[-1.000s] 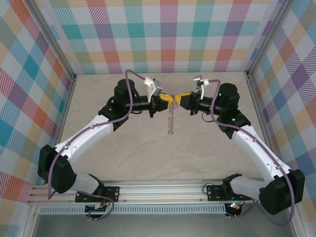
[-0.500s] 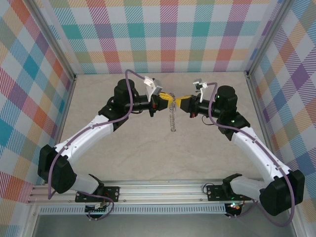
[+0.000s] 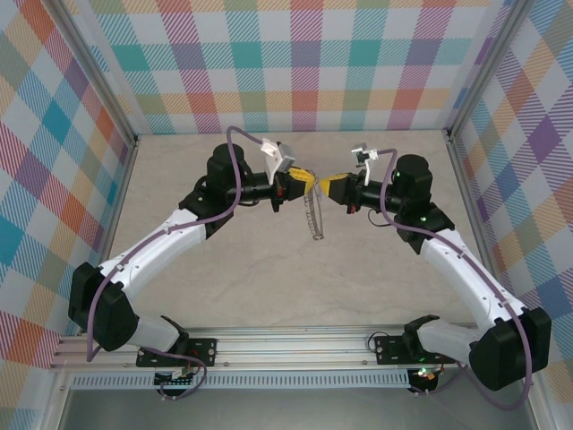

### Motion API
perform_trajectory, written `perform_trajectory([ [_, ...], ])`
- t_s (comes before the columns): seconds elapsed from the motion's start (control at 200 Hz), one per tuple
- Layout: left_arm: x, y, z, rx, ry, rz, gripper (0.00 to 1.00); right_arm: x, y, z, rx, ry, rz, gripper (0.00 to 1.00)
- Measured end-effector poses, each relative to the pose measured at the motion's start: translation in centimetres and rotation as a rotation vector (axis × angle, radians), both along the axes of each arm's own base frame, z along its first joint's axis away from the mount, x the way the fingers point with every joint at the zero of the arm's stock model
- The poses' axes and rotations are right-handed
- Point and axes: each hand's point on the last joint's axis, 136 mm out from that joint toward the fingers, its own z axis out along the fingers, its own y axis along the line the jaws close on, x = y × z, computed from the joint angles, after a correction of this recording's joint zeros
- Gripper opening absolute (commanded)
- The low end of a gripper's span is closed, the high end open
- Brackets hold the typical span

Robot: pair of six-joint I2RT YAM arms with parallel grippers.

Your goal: Put the keys on the keyring

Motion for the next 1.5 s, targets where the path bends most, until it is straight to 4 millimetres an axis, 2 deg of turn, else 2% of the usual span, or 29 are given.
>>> perform_trajectory([
  [0.24,0.2,0.0,-0.5,-0.009,0.026,0.017,0.0,-0.2,0.6,-0.8,0.019,0.049,0.084,0.0],
  [0.385,0.4,0.0,-0.1,-0.027,0.027,0.023,0.0,-0.3,0.7,-0.7,0.033,0.062,0.106,0.0],
  [0.45,0.4,0.0,0.1,-0.035,0.028,0.026,0.0,-0.3,0.7,-0.6,0.038,0.063,0.108,0.24],
  [0.52,0.7,0.0,0.6,-0.053,0.014,0.037,0.0,-0.4,0.7,-0.6,0.041,0.077,0.114,0.4],
  [0.62,1.0,0.1,1.5,-0.081,-0.005,0.057,0.0,-0.2,0.1,-0.7,0.045,0.103,0.102,0.47],
  [0.825,1.7,0.3,2.5,-0.12,-0.014,0.094,0.0,0.7,-3.2,1.0,0.082,0.091,-0.001,0.5],
  [0.91,1.8,0.3,2.7,-0.131,-0.006,0.102,0.0,0.6,-3.7,1.9,0.099,0.075,-0.028,0.51],
  [1.13,2.4,-0.1,2.6,-0.167,0.042,0.102,0.0,1.2,-3.8,3.7,0.17,0.053,-0.041,0.51],
  [1.34,2.8,-0.6,2.4,-0.211,0.106,0.08,0.0,2.8,-3.4,4.5,0.243,0.065,-0.028,0.5],
  [1.5,3.1,-0.7,2.8,-0.25,0.132,0.066,0.0,3.1,-3.3,5.3,0.283,0.048,-0.015,0.47],
])
